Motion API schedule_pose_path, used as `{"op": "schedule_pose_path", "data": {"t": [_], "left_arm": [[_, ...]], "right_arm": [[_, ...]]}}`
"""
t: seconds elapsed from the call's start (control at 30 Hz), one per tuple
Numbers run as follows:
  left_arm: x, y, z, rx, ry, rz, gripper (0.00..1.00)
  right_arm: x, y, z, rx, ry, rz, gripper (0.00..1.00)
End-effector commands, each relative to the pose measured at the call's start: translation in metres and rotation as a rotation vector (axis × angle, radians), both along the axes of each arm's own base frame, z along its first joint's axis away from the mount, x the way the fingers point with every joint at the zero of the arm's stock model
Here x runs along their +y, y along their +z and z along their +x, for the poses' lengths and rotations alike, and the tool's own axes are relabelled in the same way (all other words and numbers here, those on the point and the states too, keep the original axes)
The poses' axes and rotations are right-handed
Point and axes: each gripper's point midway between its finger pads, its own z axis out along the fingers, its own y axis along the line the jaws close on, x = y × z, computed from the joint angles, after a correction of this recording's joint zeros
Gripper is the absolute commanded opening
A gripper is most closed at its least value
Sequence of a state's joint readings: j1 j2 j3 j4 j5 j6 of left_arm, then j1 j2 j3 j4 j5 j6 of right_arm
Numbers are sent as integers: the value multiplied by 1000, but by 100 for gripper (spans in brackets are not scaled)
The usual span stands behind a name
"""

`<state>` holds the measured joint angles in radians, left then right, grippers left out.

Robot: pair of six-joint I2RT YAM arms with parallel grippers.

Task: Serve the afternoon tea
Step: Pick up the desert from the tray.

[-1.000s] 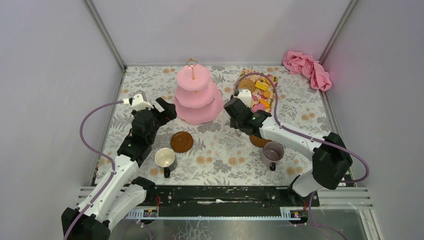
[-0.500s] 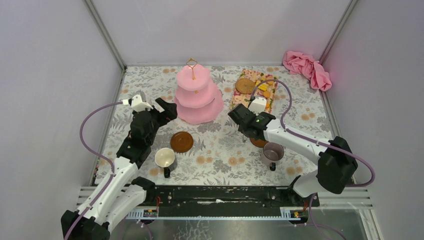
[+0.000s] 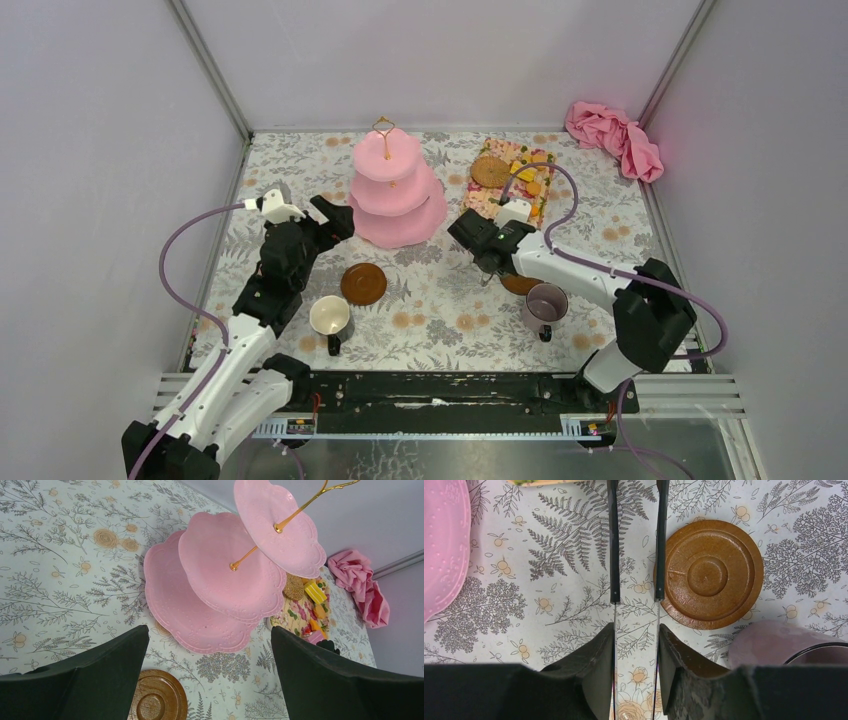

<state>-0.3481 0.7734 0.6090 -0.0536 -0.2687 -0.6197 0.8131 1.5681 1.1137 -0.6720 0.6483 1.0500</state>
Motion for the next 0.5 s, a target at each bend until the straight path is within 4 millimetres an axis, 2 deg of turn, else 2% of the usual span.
{"op": "schedule_pose_path", "data": {"t": [0.0,0.47], "left_arm": [[-4,12,1,-54,-13,-20,100],[-3,13,1,-54,-8,-15,100]], "right_arm": [[-2,19,19,-85,-62,7,39],[-8,17,39,-70,-85,15,40]]}}
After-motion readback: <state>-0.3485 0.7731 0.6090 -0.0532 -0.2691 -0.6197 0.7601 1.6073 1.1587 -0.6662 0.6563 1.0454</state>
